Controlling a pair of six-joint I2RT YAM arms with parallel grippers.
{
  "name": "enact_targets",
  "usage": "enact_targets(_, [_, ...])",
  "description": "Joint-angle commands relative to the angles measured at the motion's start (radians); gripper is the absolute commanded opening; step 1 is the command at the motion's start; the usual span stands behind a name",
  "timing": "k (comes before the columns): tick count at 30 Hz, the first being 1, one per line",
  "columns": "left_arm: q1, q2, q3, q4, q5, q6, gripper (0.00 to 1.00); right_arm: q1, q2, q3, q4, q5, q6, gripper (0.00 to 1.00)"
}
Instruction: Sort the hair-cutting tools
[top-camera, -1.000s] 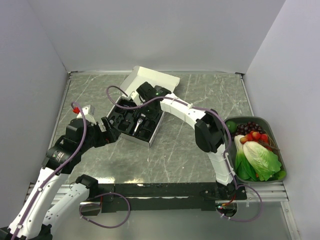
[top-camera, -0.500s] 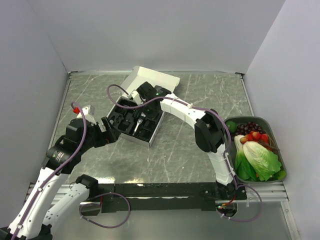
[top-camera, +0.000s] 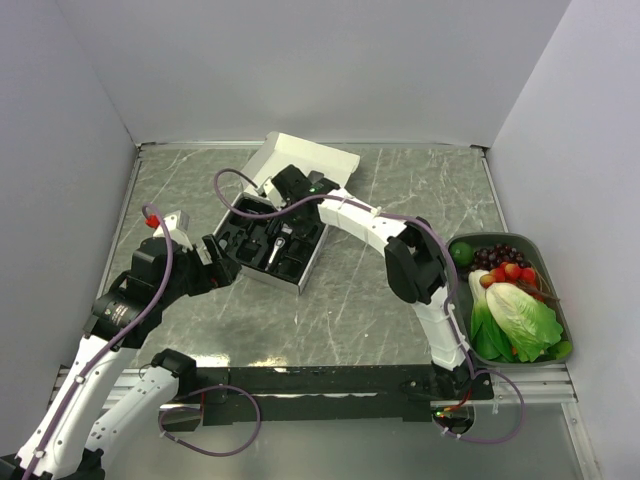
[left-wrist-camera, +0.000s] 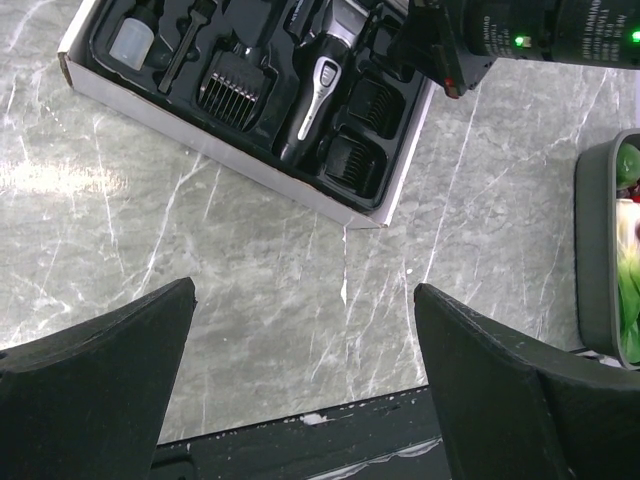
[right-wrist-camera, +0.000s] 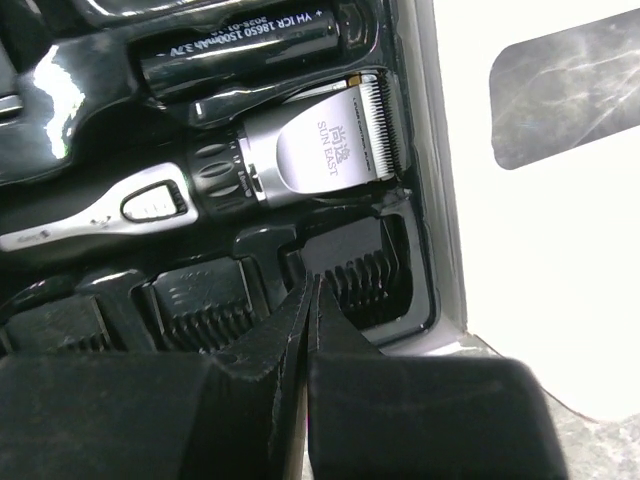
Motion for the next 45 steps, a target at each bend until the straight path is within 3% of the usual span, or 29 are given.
enact_targets(1, [0.0,-0.011,0.022,0.011,-0.015,-0.006,0.97,-0.007,0.035,0.023,0.012,0.015,0.021,0.0])
enact_targets(11, [0.0,-0.009,0.011,0.025,-0.014,-0.008,0.96,-0.008,0.038,-0.058,0.025,-0.004,0.036,0.0])
enact_targets(18, [0.0,0.003,0.017,0.038,-0.014,-0.005,0.97,-0.01,0.017,-0.021,0.028,0.027,0.03,0.0])
enact_targets(30, [0.0,0.02,0.054,0.031,-0.043,0.015,0.96,-0.01,-0.126,0.022,0.076,0.116,0.027,0.0])
enact_targets(33, [0.0,0.037,0.066,0.04,-0.054,0.03,0.96,-0.01,-0.181,0.008,0.079,0.156,0.032,0.06])
enact_targets(39, [0.001,0.133,0.123,0.066,-0.121,0.098,0.96,-0.013,-0.355,-0.107,0.14,0.222,0.078,0.06])
enact_targets(41, [0.004,0.199,0.149,0.074,-0.15,0.125,0.97,-0.016,-0.428,-0.171,0.154,0.222,0.113,0.0])
enact_targets(44, [0.036,0.291,0.187,0.107,-0.155,0.162,0.99,-0.021,-0.493,-0.236,0.128,0.21,0.153,0.0])
enact_targets(45, [0.068,0.329,0.194,0.12,-0.135,0.172,0.93,-0.021,-0.505,-0.25,0.114,0.217,0.162,0.0])
